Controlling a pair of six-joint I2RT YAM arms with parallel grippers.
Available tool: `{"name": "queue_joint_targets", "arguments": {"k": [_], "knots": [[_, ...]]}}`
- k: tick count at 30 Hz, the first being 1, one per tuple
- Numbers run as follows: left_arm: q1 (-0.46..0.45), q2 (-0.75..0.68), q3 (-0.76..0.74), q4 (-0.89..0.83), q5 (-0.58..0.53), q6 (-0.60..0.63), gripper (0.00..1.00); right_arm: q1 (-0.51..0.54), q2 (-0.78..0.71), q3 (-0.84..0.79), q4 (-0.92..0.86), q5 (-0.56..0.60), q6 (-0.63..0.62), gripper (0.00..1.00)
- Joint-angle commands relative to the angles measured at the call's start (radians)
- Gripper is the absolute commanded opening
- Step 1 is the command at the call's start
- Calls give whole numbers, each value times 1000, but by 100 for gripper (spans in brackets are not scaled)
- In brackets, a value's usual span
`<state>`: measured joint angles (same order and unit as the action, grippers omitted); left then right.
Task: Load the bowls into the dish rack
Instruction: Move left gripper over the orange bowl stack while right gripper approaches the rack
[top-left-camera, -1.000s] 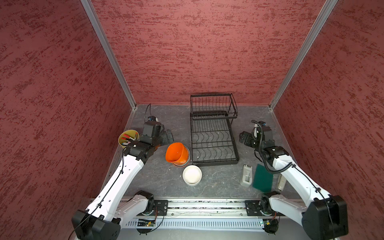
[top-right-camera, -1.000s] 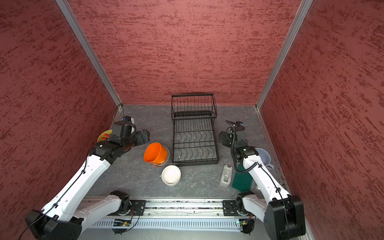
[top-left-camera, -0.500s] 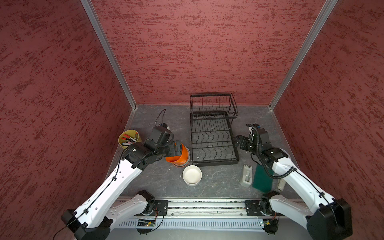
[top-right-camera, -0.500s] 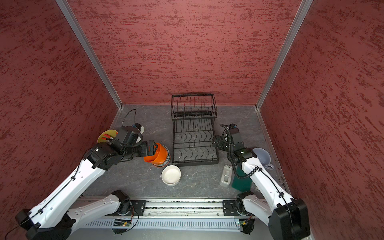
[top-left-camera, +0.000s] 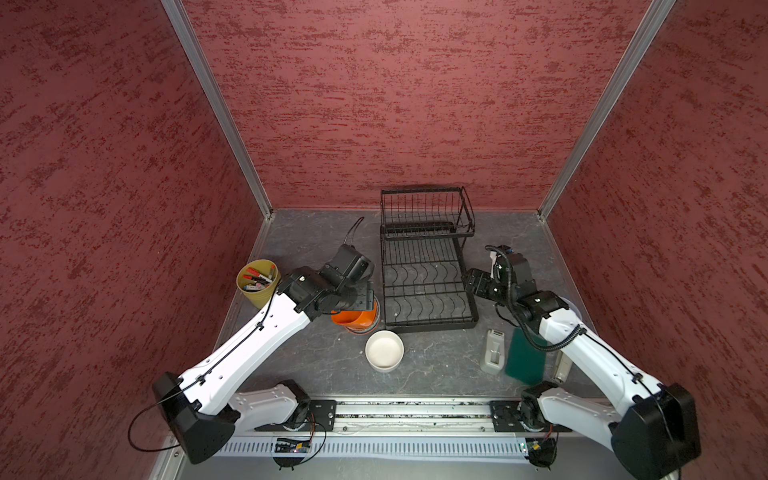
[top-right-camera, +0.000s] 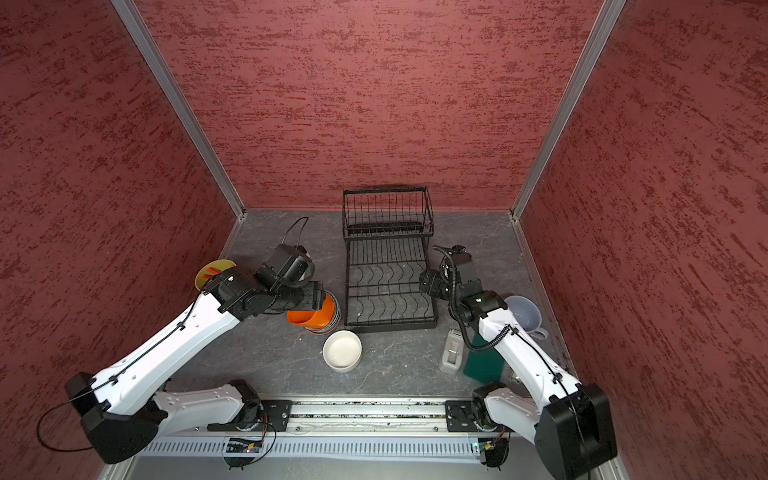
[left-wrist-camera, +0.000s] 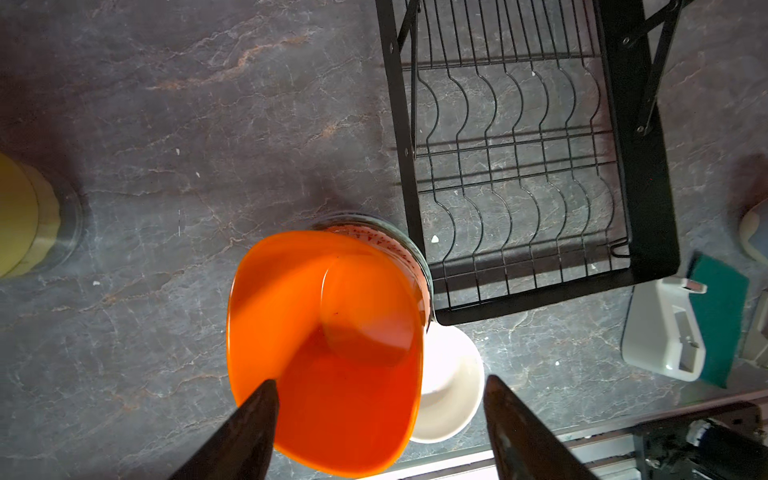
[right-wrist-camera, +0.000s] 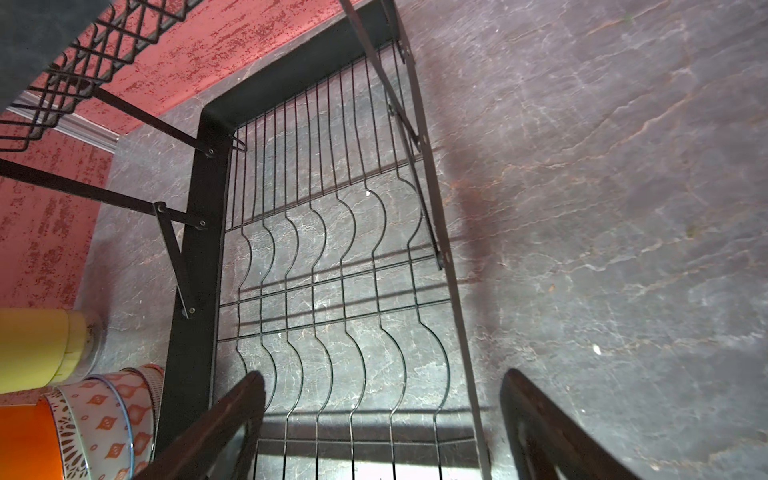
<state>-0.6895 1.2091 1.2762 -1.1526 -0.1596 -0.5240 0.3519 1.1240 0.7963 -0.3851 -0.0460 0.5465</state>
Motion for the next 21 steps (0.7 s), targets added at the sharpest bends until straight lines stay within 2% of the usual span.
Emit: {"name": "queue_joint_targets", "arguments": {"k": [1,12,21], "knots": [[-3,26,20,-27,-12,14,72,10,16,33,25,-26,12,89],[-18,101,19,13,40,30,60,14,40,25,45,-33,7,89],[-21,162,7,52,85,39,44,16,59,1,81,-51,15,89]]}}
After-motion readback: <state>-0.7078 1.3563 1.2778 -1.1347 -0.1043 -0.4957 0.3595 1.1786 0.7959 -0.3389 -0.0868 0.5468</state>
